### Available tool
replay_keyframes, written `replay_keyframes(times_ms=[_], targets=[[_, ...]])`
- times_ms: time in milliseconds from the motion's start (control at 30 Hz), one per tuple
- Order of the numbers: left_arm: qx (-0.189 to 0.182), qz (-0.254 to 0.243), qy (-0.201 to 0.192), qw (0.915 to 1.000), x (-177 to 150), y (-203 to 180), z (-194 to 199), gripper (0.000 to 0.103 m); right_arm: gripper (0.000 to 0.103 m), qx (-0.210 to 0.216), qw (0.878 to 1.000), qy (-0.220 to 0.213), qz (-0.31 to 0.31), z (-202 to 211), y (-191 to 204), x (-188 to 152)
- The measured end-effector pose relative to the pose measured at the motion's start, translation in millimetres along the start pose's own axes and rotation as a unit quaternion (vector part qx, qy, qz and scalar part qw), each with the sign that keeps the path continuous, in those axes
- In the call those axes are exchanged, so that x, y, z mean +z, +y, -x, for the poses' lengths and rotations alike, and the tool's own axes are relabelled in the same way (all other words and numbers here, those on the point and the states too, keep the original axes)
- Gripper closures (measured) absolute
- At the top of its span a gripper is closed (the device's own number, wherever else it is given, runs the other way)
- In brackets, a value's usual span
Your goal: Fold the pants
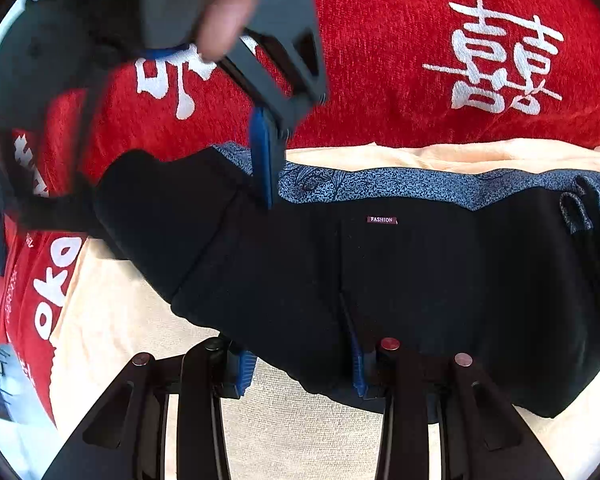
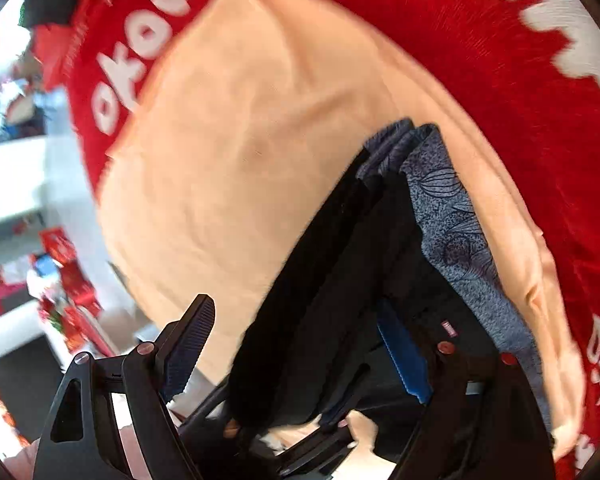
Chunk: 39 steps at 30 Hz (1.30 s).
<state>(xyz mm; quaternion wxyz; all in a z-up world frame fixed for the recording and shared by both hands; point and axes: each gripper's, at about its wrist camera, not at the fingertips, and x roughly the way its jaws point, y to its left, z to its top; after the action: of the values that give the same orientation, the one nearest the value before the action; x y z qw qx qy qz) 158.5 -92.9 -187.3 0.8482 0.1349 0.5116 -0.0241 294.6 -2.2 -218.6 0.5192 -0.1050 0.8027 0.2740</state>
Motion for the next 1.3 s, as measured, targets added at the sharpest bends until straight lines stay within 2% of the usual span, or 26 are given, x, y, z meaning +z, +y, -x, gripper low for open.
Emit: replay_keyframes(times_ms=[33, 67, 100, 167, 267, 367, 533, 733, 833, 900, 967, 1067, 1233, 1300], targets=[[0.0, 0.001, 0.005, 1.0, 0, 0, -1, 0.064, 0.039, -0.002, 1.0, 0.004, 0.001, -4, -4, -1], [0.0, 0.002, 0.006, 1.0, 0, 0, 0, 0.064, 0.068, 0.005, 1.0, -0.001, -0.005, -3, -9, -3], [-0.004, -0.002, -0.002, 1.0, 0, -1, 4, 0.064, 0.08, 0.018, 1.0, -0.013, -0.015, 2, -16, -8], [-0.008, -0.015, -0.016, 0.9997, 5, -6, 12, 0.064, 0.084, 0.041, 0.998, -0.048, -0.025, 18, -30, -25], [-0.018, -0.034, -0.043, 0.9983, 14, -22, 37, 0.064, 0.084, 0.083, 0.991, -0.101, -0.034, 42, -50, -60], [-0.032, -0.051, -0.068, 0.9959, 24, -38, 64, 0.064, 0.084, 0.136, 0.975, -0.162, -0.06, 70, -78, -107], [-0.067, -0.09, -0.098, 0.9889, 40, -89, 112, 0.064, 0.084, 0.209, 0.935, -0.27, -0.099, 112, -135, -205], [-0.121, -0.144, -0.099, 0.9772, 48, -183, 150, 0.064, 0.084, 0.245, 0.889, -0.352, -0.162, 119, -206, -331], [-0.134, -0.173, -0.09, 0.9715, 44, -236, 154, 0.064, 0.084, 0.266, 0.866, -0.372, -0.2, 107, -248, -387], [-0.136, -0.192, -0.081, 0.9686, 39, -271, 151, 0.064, 0.084, 0.271, 0.856, -0.381, -0.221, 91, -274, -418], [-0.129, -0.208, -0.069, 0.9671, 32, -299, 142, 0.064, 0.084, 0.274, 0.849, -0.384, -0.237, 76, -294, -435], [-0.119, -0.22, -0.045, 0.9671, 24, -327, 123, 0.064, 0.084, 0.299, 0.831, -0.382, -0.273, 41, -334, -460], [-0.099, -0.231, -0.013, 0.9679, 16, -345, 99, 0.059, 0.084, 0.32, 0.815, -0.375, -0.304, -11, -360, -468], [-0.102, -0.231, -0.001, 0.9675, 16, -341, 95, 0.058, 0.084, 0.321, 0.815, -0.371, -0.309, -20, -364, -467]])
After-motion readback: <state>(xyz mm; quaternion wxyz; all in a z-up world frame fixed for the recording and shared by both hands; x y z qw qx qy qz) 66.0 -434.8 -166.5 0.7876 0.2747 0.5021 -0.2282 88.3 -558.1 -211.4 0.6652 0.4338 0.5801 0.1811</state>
